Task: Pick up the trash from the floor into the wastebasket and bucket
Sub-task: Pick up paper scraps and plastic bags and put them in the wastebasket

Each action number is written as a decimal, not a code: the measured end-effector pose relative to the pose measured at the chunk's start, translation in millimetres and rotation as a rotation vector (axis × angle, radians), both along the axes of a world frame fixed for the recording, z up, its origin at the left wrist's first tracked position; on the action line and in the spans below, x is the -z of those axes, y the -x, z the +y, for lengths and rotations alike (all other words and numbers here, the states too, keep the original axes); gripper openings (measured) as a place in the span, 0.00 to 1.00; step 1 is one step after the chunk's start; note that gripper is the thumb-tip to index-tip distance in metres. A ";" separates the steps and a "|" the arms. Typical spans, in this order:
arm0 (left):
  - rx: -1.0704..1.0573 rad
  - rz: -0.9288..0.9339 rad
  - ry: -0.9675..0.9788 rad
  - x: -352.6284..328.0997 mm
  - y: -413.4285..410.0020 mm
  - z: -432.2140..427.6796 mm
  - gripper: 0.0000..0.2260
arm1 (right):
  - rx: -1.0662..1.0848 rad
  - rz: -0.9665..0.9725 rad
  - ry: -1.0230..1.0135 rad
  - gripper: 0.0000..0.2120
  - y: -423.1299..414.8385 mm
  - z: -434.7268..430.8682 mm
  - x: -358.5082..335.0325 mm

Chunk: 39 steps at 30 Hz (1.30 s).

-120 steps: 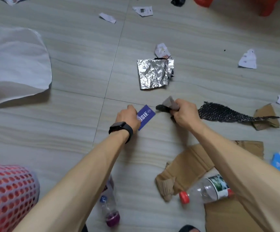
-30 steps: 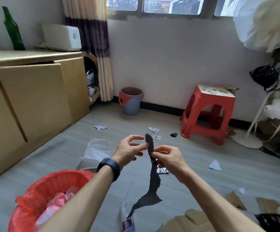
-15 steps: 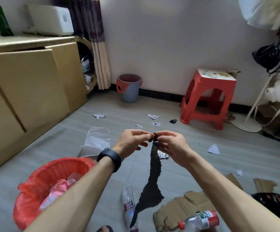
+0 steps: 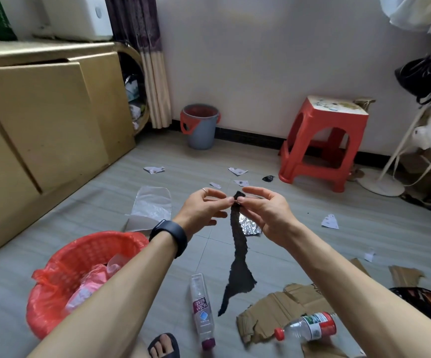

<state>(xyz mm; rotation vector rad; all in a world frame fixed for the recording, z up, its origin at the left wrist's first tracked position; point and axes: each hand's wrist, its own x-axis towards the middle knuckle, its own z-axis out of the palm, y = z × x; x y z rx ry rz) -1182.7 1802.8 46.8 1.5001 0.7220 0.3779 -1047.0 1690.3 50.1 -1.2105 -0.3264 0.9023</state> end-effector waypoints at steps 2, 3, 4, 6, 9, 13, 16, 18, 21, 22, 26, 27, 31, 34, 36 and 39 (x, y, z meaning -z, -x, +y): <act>0.053 0.078 -0.028 1.1 1.6 -0.1 0.14 | 0.021 -0.038 -0.007 0.11 1.2 1.3 -0.7; 0.061 0.088 -0.058 1.7 1.1 -0.3 0.12 | 0.026 -0.069 -0.012 0.09 1.8 2.6 -1.0; 0.041 0.075 -0.073 1.6 0.5 -0.4 0.11 | 0.029 -0.103 -0.020 0.08 2.6 3.0 -1.1; -0.036 0.020 -0.028 -1.5 -0.4 -0.4 0.10 | 0.026 -0.206 -0.024 0.07 3.7 3.4 -0.5; -0.056 0.012 0.174 -5.8 0.4 1.1 0.08 | -0.017 -0.469 0.004 0.07 4.1 2.2 6.2; 0.015 0.065 0.220 -5.3 5.7 5.0 0.16 | -0.066 -0.566 0.009 0.08 7.2 1.9 10.8; 0.001 0.028 0.219 -3.5 7.1 6.9 0.12 | -0.100 -0.442 0.022 0.09 10.4 2.3 5.7; -0.037 -0.024 0.236 -3.9 6.1 6.9 0.10 | -0.129 -0.307 0.036 0.10 10.9 1.7 1.1; -0.071 -0.065 0.150 -3.7 3.6 6.4 0.10 | -0.184 -0.230 0.126 0.15 11.4 0.7 -0.2; -0.077 -0.069 0.097 -3.1 3.3 5.9 0.10 | -0.209 -0.251 0.155 0.15 12.9 0.8 1.1; -0.091 -0.110 -0.085 0.1 4.4 6.4 0.08 | -0.181 -0.269 0.139 0.11 17.3 2.9 6.4; -0.087 -0.117 -0.114 0.0 5.1 6.6 0.08 | -0.162 -0.250 0.122 0.10 17.3 3.2 6.2; -0.022 -0.096 0.029 -5.8 9.2 5.5 0.11 | -0.107 -0.170 0.058 0.06 18.8 4.1 3.6; 0.082 0.015 0.179 -7.6 12.3 5.5 0.15 | -0.048 -0.158 -0.003 0.07 17.3 5.6 3.3; 0.134 0.087 0.127 -5.2 12.4 4.6 0.20 | -0.010 -0.232 -0.002 0.09 17.3 7.3 5.4; 0.081 0.031 0.090 -2.8 10.3 1.5 0.13 | -0.017 -0.302 0.017 0.10 20.8 8.7 7.0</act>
